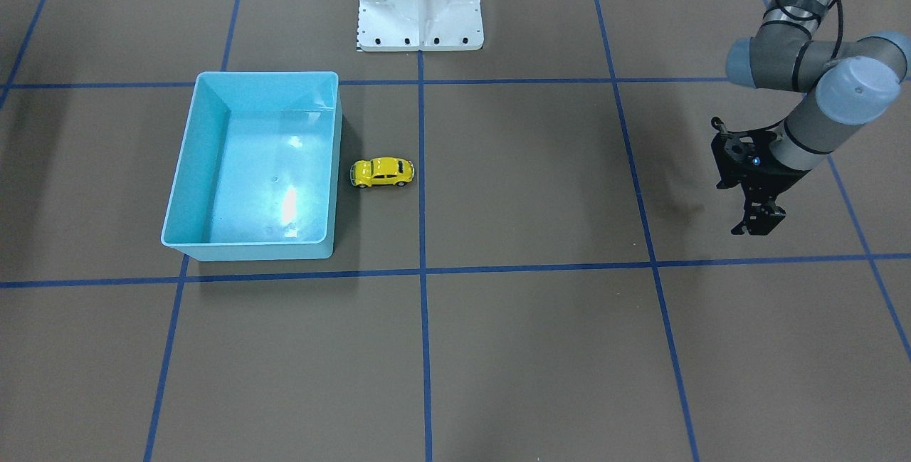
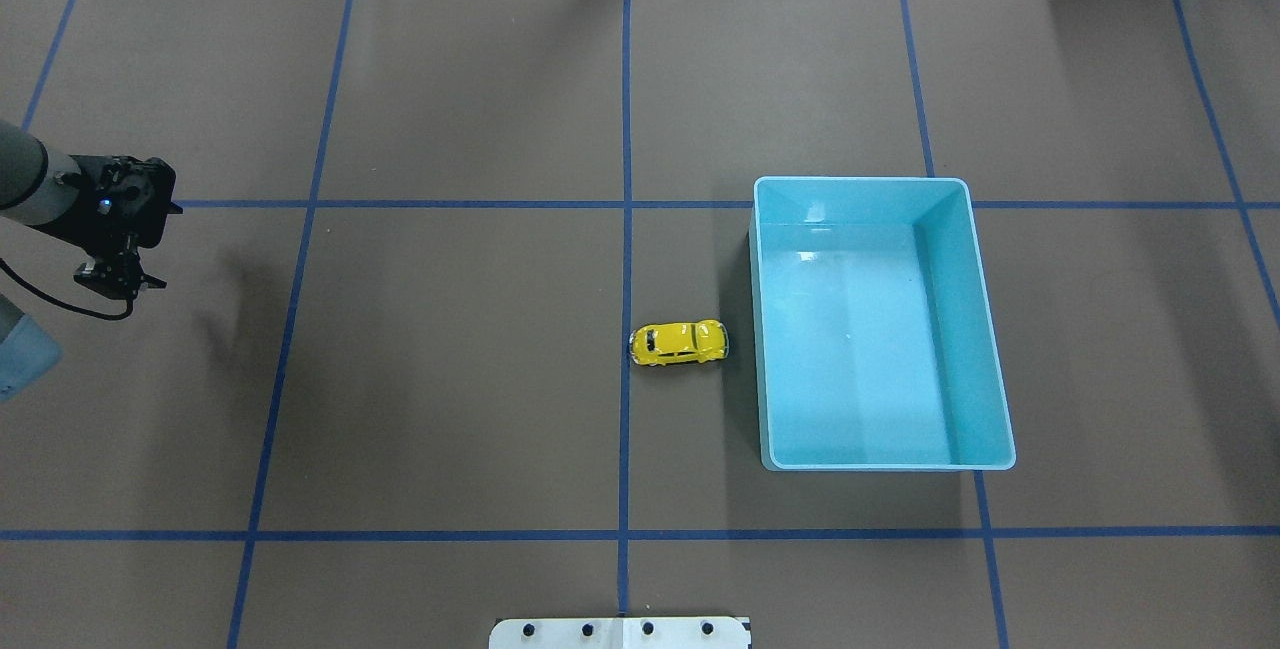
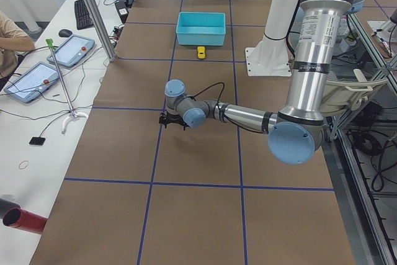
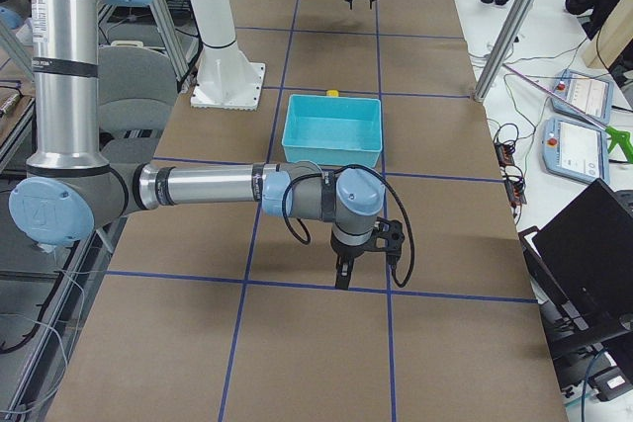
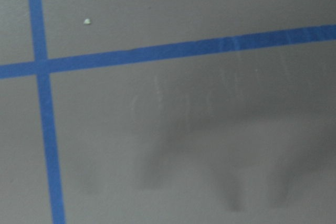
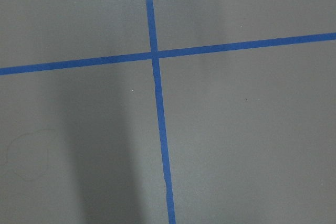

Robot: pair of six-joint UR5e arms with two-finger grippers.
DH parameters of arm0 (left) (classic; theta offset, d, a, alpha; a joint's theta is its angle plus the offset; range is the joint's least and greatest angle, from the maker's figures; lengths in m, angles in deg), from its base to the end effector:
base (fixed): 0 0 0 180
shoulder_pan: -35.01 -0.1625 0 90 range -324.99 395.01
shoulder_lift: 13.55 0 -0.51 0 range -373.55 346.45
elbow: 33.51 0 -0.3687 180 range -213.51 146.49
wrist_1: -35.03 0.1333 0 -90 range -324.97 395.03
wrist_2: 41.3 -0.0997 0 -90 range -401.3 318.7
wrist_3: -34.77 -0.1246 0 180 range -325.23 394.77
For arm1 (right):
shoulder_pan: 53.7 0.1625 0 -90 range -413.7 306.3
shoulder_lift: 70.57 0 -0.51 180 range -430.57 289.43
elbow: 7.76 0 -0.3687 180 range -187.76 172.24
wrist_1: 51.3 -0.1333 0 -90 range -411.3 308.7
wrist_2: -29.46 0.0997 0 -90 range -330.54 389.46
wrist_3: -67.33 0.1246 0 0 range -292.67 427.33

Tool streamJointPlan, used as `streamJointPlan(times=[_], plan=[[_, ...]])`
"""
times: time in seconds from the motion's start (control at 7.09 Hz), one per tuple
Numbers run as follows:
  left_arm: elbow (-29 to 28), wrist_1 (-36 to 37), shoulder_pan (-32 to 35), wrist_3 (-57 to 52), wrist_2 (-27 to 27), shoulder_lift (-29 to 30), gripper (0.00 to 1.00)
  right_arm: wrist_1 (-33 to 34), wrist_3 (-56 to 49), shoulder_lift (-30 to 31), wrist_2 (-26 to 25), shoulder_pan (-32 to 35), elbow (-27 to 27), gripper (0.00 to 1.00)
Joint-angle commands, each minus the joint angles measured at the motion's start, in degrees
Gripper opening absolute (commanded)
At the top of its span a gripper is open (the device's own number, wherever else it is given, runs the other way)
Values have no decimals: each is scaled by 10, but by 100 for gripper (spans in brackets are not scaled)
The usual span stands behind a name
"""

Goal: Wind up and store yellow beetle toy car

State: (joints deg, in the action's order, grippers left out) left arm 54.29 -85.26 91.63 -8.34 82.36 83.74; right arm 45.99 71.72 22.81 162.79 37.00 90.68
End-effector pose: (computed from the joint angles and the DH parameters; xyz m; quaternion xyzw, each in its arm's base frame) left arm 0.2618 -0.5141 0.6625 0.3132 0.2502 0.6336 0.6617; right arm 0.0531 -0.4327 0.7335 -0.0300 -0.3683 0.0484 0.9279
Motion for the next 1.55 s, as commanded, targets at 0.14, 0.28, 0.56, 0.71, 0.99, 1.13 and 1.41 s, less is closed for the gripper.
streamJointPlan(times=[0.14,0.28,0.56,0.71,0.99,1.13,1.41], plan=[[-71,41,102,186,66,10,100,0,0,0,0,0,0,100],[-71,43,133,268,81,12,100,0,0,0,1,0,1,100],[-72,44,143,425,103,3,100,0,0,0,1,0,1,100],[-73,46,167,465,104,1,100,0,0,0,1,0,2,100],[-73,67,212,470,122,-32,100,0,0,-2,1,0,5,100],[-69,123,261,471,140,-32,100,4,0,-3,2,0,14,100],[-58,131,315,478,192,-77,100,16,-4,-10,4,5,28,100]])
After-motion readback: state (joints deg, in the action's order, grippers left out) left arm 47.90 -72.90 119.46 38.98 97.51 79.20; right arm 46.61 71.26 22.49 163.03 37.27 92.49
